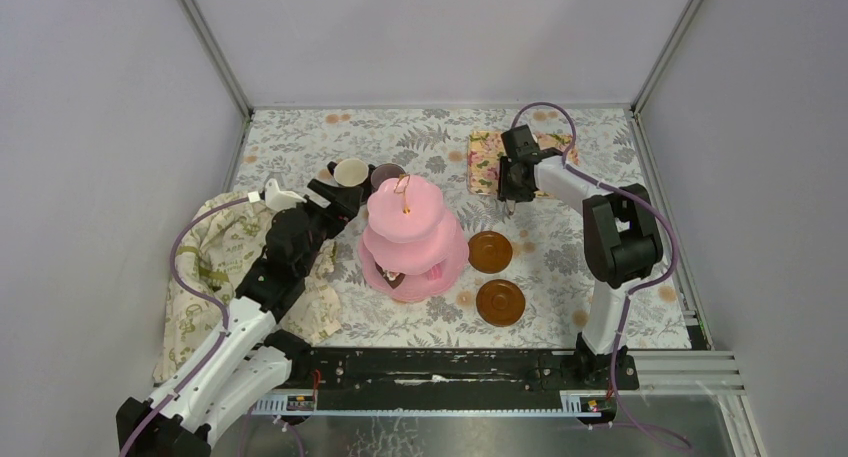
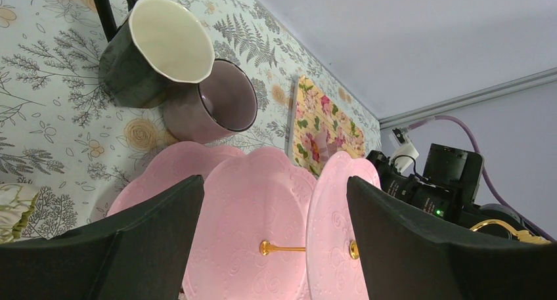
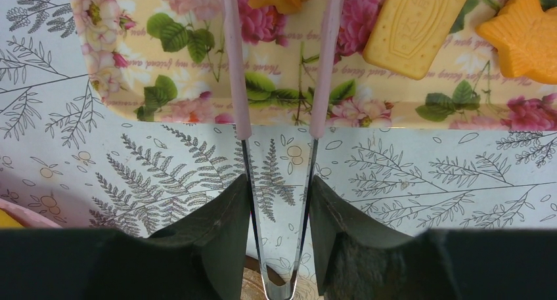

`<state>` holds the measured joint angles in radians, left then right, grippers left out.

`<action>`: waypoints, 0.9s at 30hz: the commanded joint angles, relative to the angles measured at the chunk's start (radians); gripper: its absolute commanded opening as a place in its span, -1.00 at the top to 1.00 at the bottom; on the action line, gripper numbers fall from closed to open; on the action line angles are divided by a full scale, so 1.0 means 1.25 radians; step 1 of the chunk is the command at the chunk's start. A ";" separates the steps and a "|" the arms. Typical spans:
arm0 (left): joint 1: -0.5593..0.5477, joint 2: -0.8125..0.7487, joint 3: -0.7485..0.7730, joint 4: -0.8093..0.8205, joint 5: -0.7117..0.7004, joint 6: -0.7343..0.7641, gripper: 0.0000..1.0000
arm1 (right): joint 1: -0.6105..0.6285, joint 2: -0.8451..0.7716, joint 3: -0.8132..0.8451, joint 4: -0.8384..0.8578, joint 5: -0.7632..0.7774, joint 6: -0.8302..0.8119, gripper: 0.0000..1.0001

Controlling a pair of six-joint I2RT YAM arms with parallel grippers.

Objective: Serve the afternoon tea
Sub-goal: Pick up the desert from the tray.

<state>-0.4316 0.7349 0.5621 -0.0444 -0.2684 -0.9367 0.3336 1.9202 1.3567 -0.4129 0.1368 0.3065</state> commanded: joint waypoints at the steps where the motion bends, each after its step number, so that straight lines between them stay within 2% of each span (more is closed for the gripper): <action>1: -0.003 -0.002 -0.010 0.048 0.005 -0.006 -0.75 | -0.010 0.005 0.027 0.004 -0.009 -0.011 0.14; 19: -0.003 -0.004 -0.008 0.044 0.006 -0.006 -0.75 | -0.016 0.051 0.067 -0.030 -0.040 -0.015 0.17; 27: -0.002 -0.006 -0.009 0.044 0.008 -0.008 -0.75 | -0.016 0.046 0.066 -0.041 -0.037 -0.019 0.39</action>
<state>-0.4316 0.7357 0.5598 -0.0387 -0.2684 -0.9371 0.3180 1.9823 1.3941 -0.4366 0.1032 0.2974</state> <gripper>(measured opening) 0.873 0.397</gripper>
